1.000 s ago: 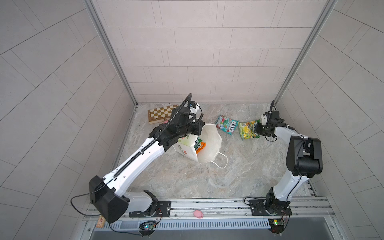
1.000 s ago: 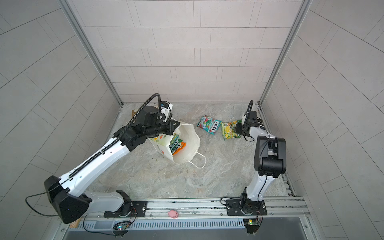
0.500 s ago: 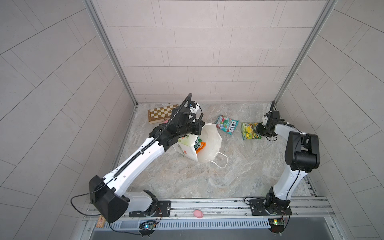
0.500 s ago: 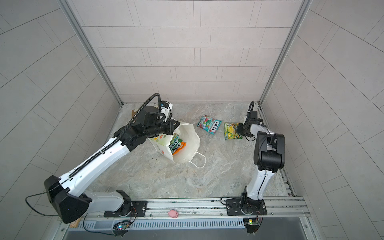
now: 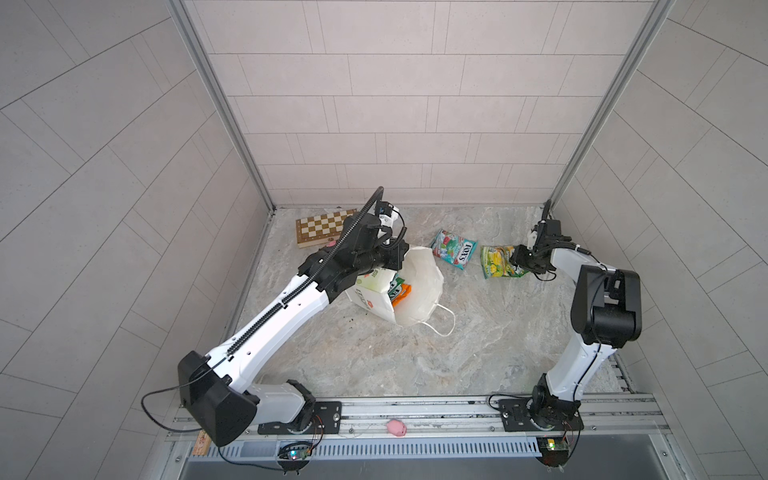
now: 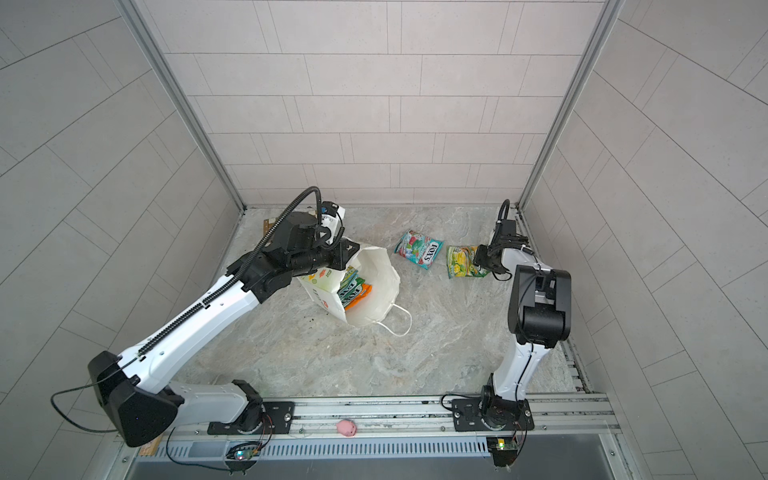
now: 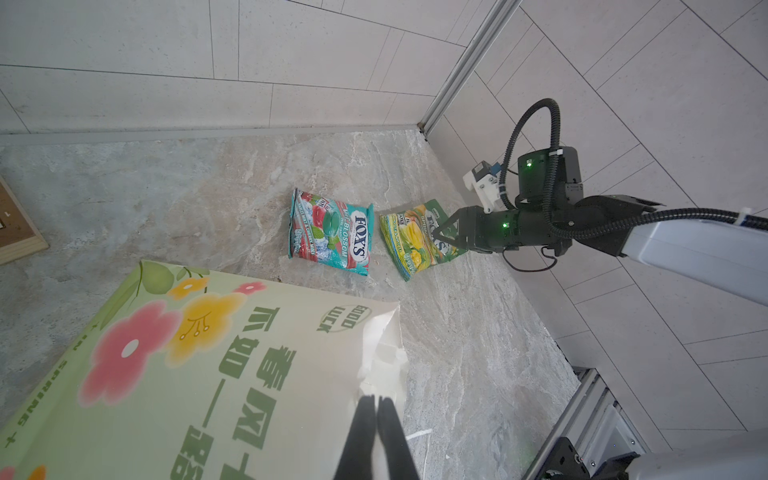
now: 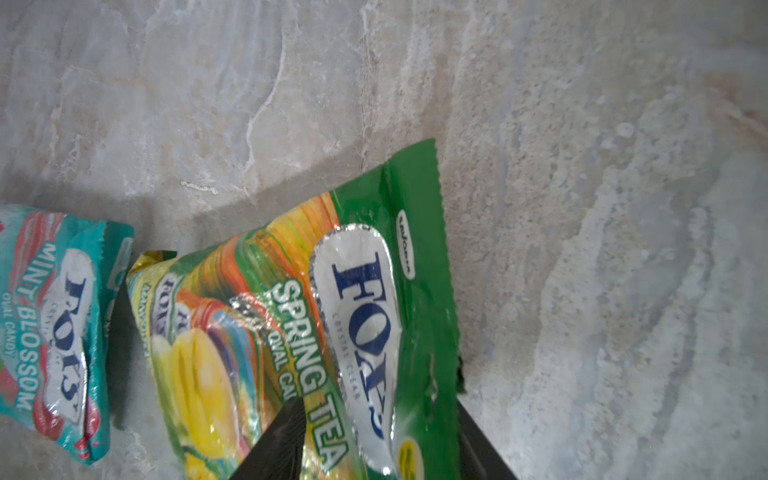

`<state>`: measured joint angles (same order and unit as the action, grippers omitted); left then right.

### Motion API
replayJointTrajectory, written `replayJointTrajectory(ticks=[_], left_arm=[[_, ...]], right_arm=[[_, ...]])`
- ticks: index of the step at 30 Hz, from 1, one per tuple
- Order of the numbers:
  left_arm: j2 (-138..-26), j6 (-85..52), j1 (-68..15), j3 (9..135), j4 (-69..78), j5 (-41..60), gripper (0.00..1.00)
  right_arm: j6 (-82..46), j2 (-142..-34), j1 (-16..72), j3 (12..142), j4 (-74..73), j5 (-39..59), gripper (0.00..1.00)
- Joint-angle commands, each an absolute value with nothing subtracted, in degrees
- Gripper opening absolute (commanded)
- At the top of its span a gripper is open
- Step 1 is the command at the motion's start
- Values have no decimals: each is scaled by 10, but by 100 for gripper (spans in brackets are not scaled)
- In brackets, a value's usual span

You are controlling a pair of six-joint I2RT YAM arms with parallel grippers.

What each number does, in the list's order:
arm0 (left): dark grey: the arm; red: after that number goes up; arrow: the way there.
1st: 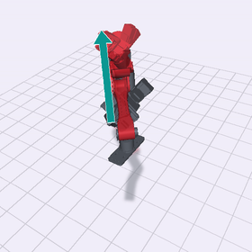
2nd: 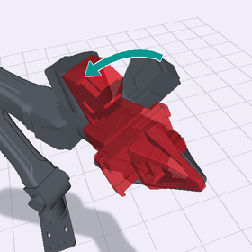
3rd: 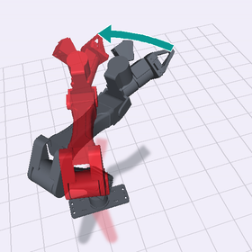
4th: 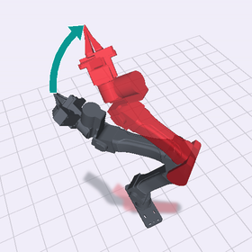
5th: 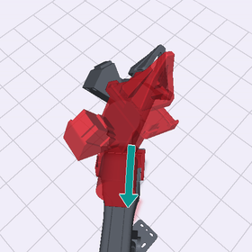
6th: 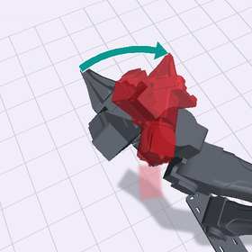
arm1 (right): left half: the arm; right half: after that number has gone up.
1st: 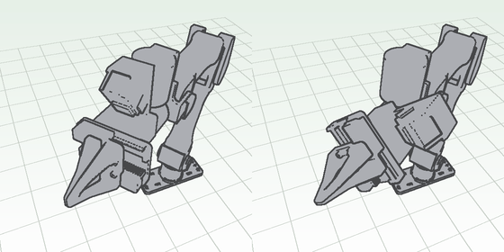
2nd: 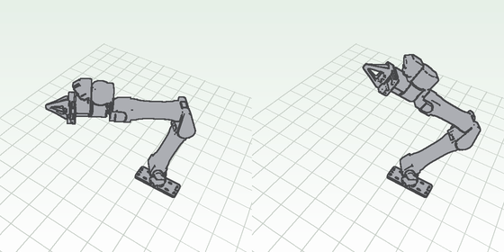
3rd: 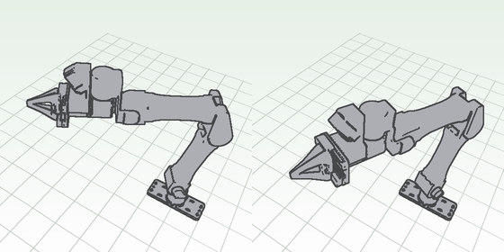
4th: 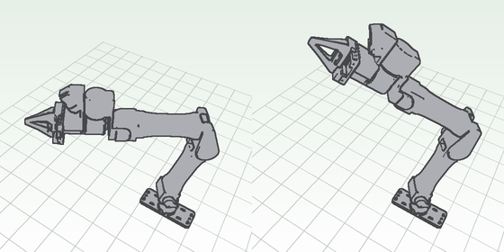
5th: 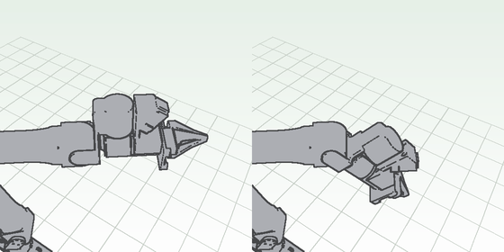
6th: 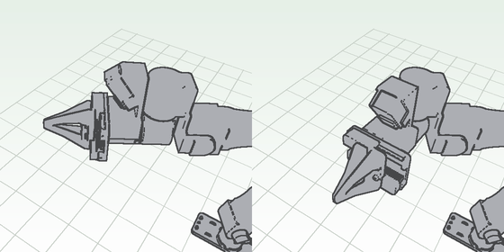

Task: Take the snacks out of the paper bag
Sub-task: 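Move the right gripper back over the bag opening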

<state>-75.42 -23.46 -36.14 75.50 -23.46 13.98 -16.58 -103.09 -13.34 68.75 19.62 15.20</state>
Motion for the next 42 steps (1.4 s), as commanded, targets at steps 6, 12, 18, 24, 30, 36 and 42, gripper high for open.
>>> replayJointTrajectory(ticks=[6,12,18,24,30,36,42], left_arm=[[-735,-227,-364,764,-232,141,0],[-730,-225,-364,762,-232,145,0],[-729,-225,-365,760,-231,145,0],[-732,-229,-364,760,-229,148,0],[-730,-229,-365,761,-228,147,0],[-733,-230,-365,763,-227,146,0],[-737,-232,-365,766,-227,146,0]], right_arm=[[-194,-864,-131,594,116,251,56],[-214,-761,-96,527,99,314,55],[-245,-667,-21,477,89,325,55],[-256,-589,98,452,61,299,54],[-264,-583,208,475,67,294,51],[-271,-623,300,498,51,282,49],[-280,-685,376,514,30,258,47]])
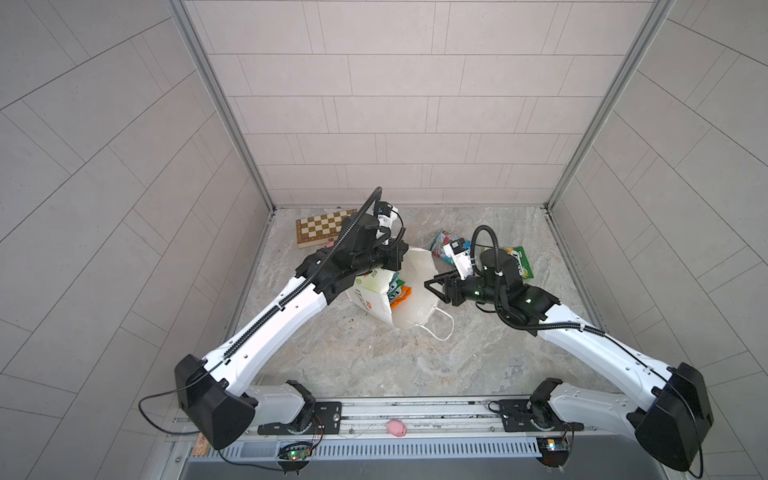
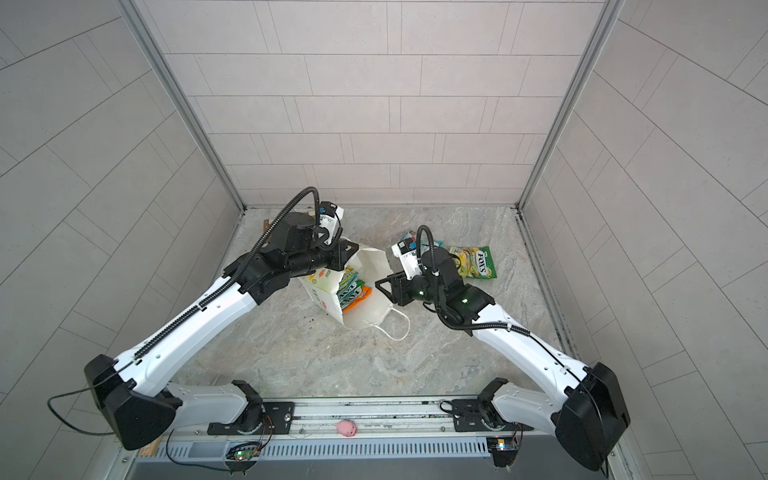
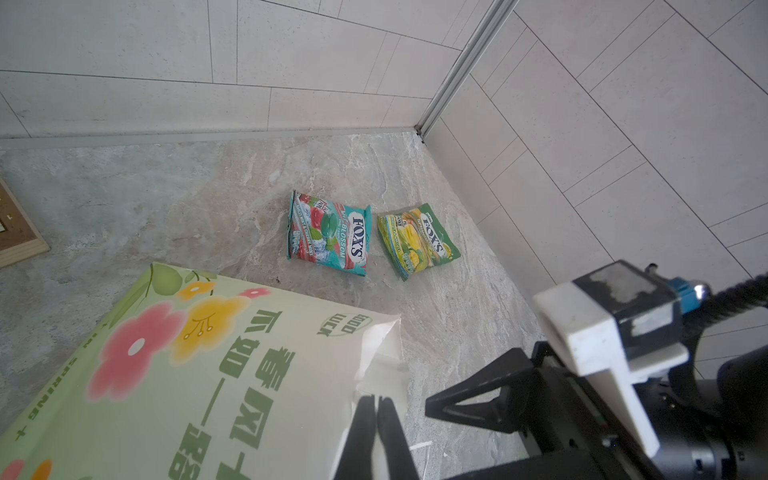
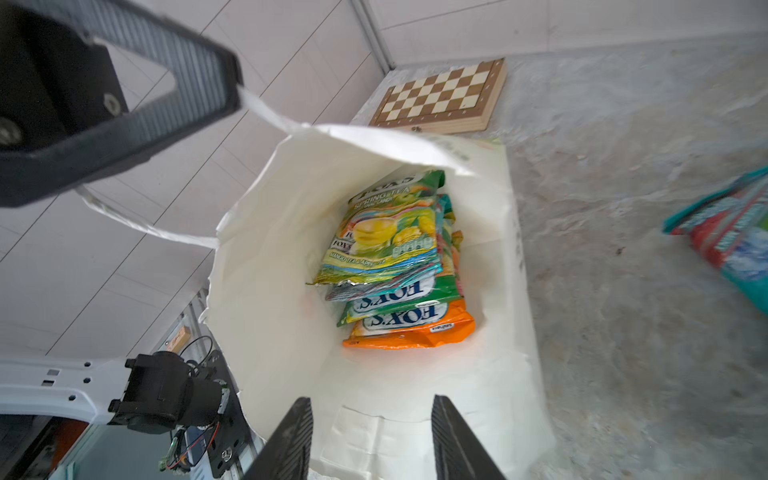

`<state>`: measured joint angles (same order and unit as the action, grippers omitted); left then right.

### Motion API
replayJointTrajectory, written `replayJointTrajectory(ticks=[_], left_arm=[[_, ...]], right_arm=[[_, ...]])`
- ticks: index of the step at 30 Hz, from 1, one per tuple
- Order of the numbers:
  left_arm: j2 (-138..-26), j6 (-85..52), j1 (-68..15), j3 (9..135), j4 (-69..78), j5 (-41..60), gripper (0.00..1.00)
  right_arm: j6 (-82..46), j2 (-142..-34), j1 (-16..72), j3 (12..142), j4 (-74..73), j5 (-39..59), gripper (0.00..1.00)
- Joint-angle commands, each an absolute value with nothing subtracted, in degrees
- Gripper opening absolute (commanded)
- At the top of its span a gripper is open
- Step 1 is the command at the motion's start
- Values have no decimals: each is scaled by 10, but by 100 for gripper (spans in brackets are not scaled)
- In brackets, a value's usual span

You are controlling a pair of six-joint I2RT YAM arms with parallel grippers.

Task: Take the snacks out of the paper bag
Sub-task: 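Move the right gripper back over the bag opening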

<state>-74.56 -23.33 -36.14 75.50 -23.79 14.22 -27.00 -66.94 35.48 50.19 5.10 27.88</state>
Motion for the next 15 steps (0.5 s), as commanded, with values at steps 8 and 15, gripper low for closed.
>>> replayJointTrajectory(ticks=[8,15], left_arm=[[-740,-232,-367,767,-227,144,0],[-743,-230,-367,768,-229,145,0]], right_arm=[[-293,-770,432,533,7,224,43],[-334,-834,448,540,-32,203,39]])
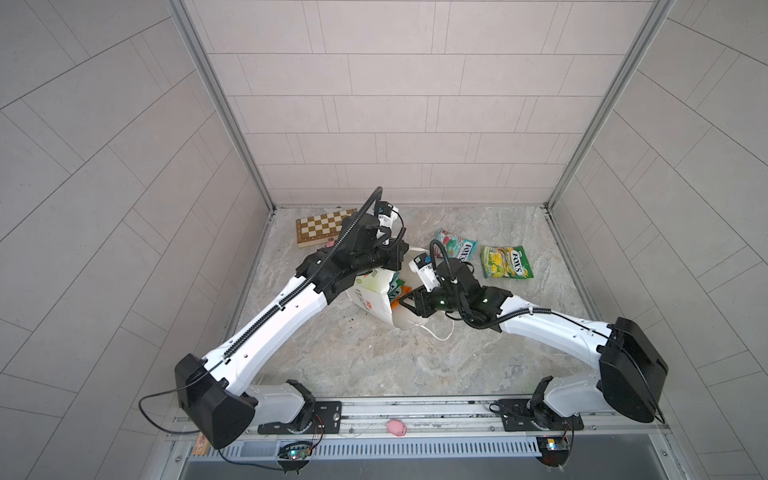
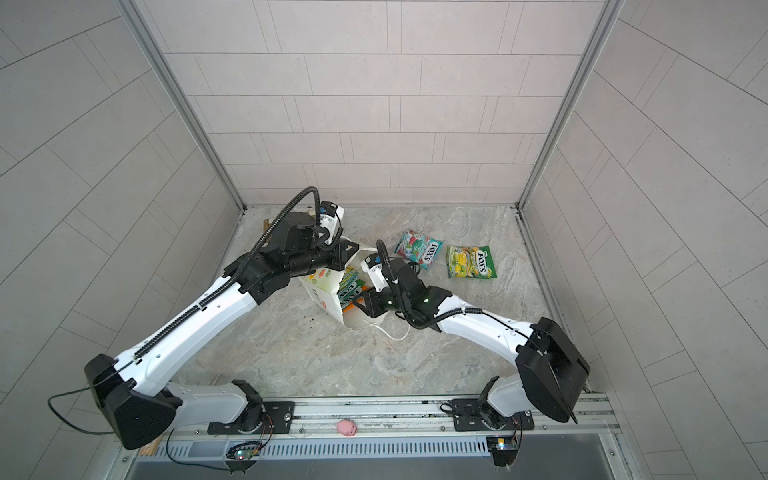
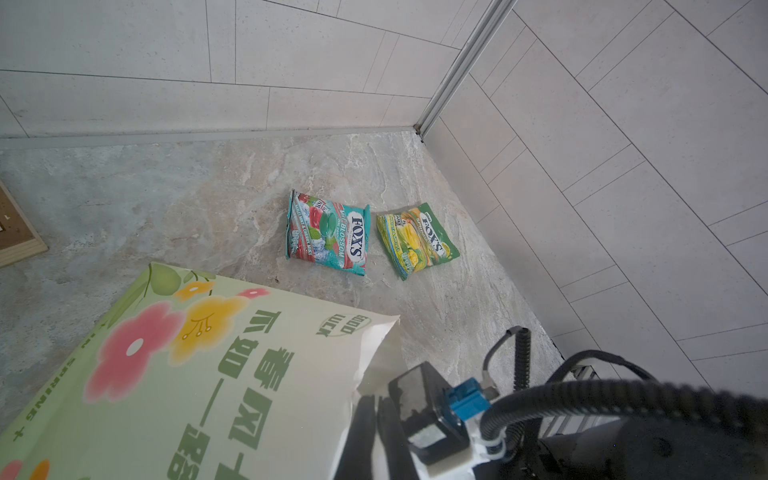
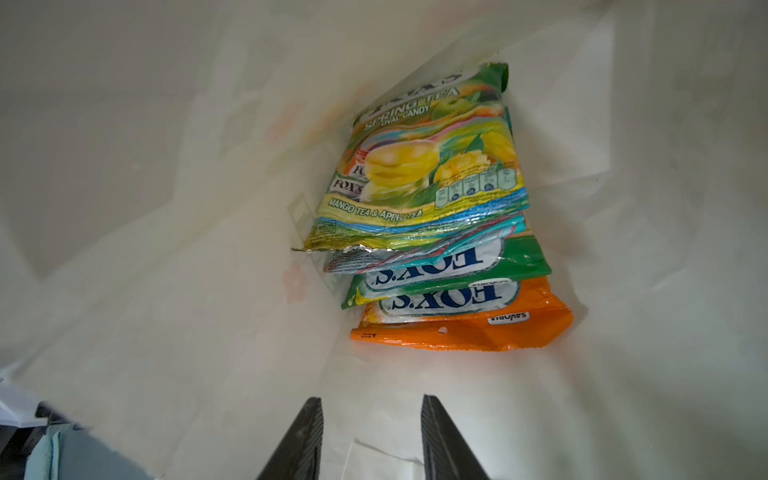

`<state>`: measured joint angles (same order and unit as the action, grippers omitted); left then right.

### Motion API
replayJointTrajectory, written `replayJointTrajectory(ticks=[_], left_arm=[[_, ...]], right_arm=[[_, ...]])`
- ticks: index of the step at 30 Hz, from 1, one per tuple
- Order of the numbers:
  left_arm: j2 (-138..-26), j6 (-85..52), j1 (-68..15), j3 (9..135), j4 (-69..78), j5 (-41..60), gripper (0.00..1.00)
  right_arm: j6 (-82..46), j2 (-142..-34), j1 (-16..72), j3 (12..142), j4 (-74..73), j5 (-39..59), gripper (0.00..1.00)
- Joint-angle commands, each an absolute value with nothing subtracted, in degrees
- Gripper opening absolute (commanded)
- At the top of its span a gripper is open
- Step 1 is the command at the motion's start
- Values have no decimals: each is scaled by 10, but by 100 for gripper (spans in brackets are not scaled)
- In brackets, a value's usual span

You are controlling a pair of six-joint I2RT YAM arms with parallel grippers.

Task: Take the snacks out of the paper bag
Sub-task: 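Move the right gripper back over the bag opening, then reach the right gripper into the bag and grasp the next Spring Tea packet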

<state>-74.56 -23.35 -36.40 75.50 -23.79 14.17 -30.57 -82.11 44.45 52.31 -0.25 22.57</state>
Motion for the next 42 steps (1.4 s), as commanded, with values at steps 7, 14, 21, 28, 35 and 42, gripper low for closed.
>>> replayJointTrajectory(ticks=[7,14,21,28,35,42], left_arm=[[-744,-228,-367,771,-231,145,0],[-747,-228,-370,771,-230,146,0],[-748,-228,-372,772,-229,148,0],[-752,-229,-374,773,-228,148,0],[-753,-229,-377,773,-228,147,0],[-754,-229,-378,771,-227,147,0]], right_arm=[[-403,-884,449,566,-71,171,36],[-480,-926,450,591,-96,131,37],[-516,-957,452,611,-108,112,40],[-531,-981,452,625,-108,117,42],[-539,-998,452,628,-132,121,43],[-550,-1026,452,652,-138,137,40]])
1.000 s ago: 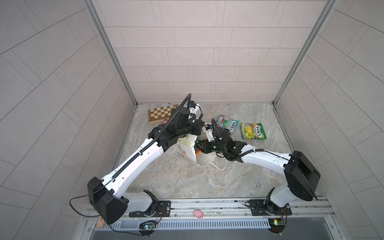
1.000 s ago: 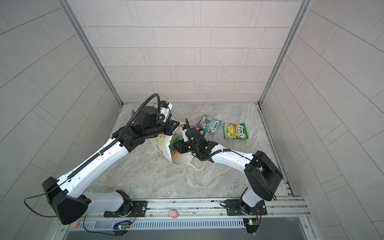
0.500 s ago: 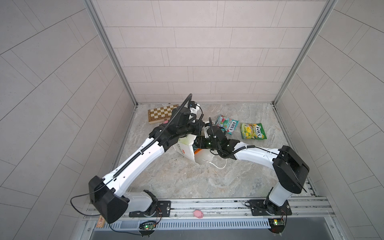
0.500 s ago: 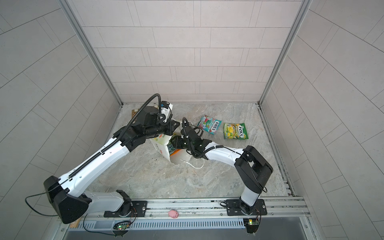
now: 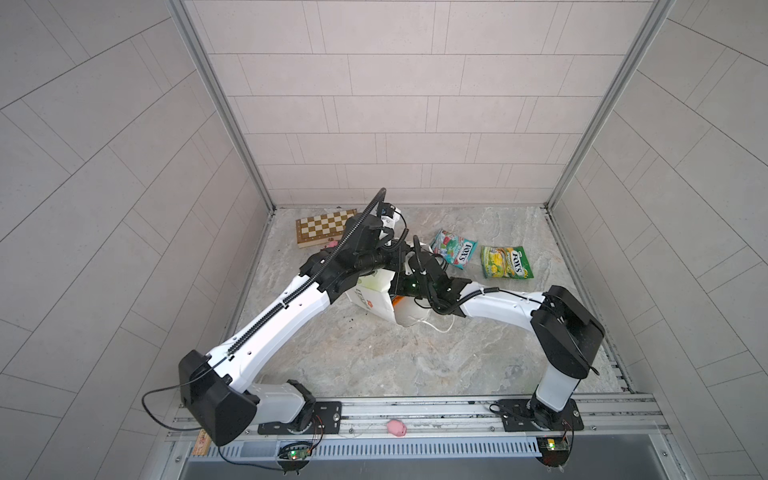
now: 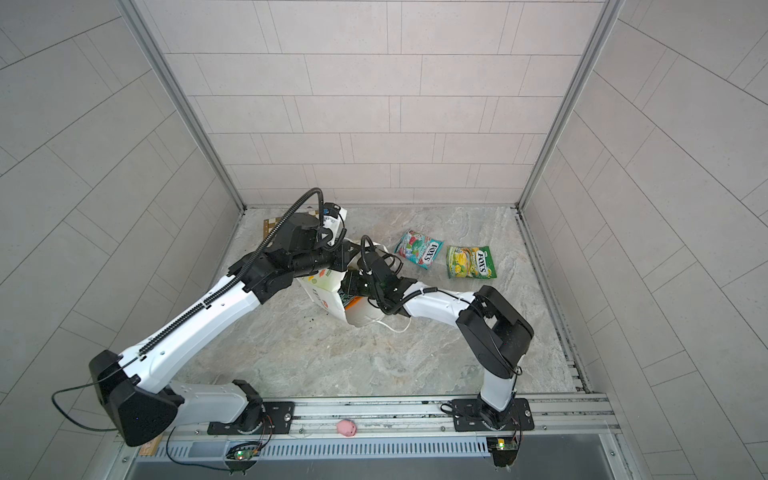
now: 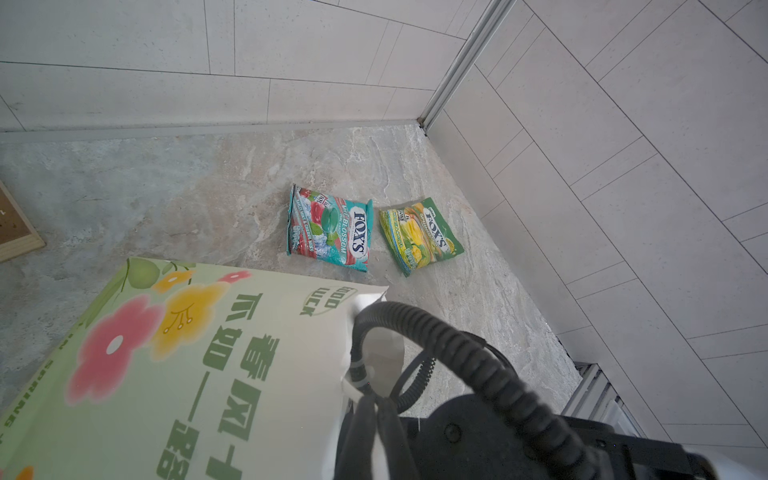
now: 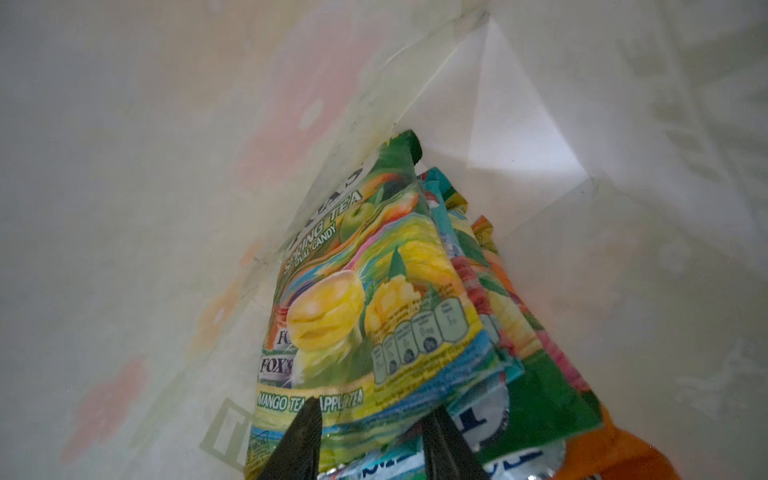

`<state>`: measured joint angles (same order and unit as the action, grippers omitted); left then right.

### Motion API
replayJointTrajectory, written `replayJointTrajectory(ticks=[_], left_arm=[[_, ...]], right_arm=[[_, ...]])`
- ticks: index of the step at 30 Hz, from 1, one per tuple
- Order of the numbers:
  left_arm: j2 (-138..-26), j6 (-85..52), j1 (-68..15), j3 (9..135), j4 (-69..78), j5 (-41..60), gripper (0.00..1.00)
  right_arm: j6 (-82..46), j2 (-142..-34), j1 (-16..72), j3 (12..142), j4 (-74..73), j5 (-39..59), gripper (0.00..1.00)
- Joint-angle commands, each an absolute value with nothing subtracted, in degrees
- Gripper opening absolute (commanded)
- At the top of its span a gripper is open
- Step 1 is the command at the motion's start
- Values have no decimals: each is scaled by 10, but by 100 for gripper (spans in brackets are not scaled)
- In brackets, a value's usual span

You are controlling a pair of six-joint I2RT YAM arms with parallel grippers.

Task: Take the snacks out of the paper bag
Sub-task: 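Reach the right gripper into the bag and grasp the next Spring Tea packet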

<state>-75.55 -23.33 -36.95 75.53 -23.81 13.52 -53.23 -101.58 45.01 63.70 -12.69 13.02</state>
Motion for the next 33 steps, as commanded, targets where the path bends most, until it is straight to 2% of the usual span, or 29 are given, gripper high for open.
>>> replayJointTrajectory(ticks=[1,13,17,22,33], left_arm=[[-754,-229,-378,771,-227,147,0],[-749,-227,-379,763,-224,143,0],[-747,-225,-379,760,-224,138,0],[-746,-225,-379,757,-224,127,0],[-737,-225,-379,742,-226,85,0]], right_arm=[[-553,-1029,452,655,-136,135,40],[-607,-1081,452,681,-176,126,39],[-610,-1089,452,691,-174,131,30],[-575,-1078,451,691,-165,148,1],[-485,-1012,451,672,-85,160,0]])
